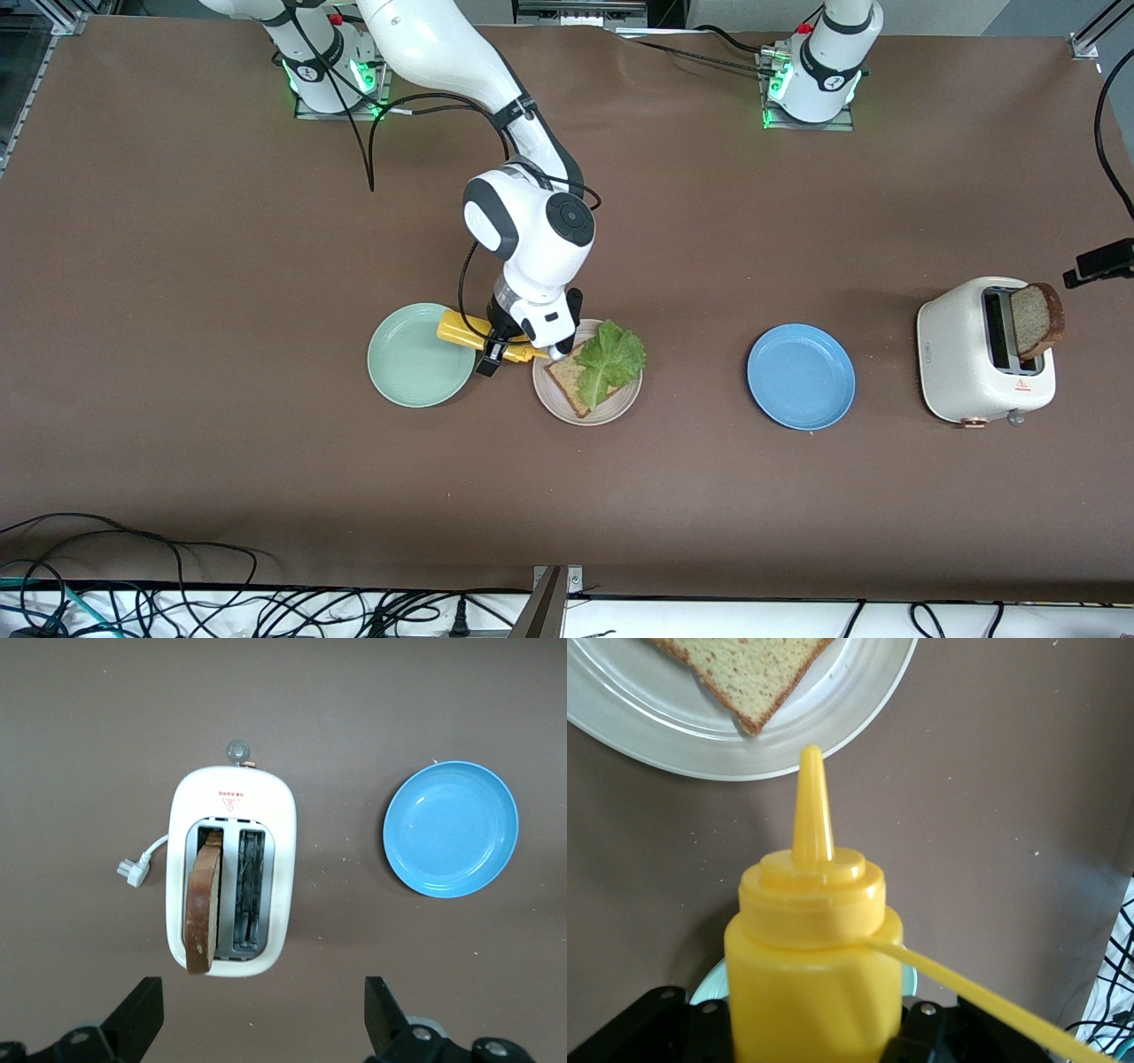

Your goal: Make sandwich on beige plate with both arms

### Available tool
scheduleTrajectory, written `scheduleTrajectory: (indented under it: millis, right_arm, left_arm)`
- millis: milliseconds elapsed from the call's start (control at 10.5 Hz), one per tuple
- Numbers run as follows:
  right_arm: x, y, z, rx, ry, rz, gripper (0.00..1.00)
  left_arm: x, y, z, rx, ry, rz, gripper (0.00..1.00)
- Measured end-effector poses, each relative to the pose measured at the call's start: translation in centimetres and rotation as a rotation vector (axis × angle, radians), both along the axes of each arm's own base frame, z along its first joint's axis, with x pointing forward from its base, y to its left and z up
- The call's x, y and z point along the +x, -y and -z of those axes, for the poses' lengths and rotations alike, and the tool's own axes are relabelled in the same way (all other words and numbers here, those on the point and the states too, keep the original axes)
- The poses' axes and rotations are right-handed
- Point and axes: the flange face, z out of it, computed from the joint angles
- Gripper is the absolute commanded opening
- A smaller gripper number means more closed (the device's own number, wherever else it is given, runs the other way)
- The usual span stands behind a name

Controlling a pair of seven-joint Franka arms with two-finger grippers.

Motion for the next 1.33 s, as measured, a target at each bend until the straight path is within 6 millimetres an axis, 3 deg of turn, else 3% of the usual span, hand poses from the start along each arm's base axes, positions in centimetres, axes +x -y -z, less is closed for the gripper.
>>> scheduleTrajectory:
  millis: [381, 571, 952, 1332]
  right_arm:
    - [0.9, 0.6, -1.7, 0.031, 0.018, 0.021, 0.00]
    - [2.6, 2.5, -3.9, 0.121, 0.037, 0.066, 0.00]
    - [5.6, 10.3, -9.0, 0.340, 0.048, 0.206, 0.00]
    - [6.5, 20.4, -10.9, 0.578, 0.017, 0.290, 0.00]
  left_arm:
    - [1.1, -1.5, 3.7, -0.004, -0.014, 0.041, 1.00]
    - [1.0, -2.0, 5.3, 0.004, -0.022, 0.056, 1.00]
    - [0.6, -2.6, 7.3, 0.038, -0.043, 0.076, 1.00]
    - [0.5, -3.0, 9.5, 0.038, -0.047, 0.072, 1.00]
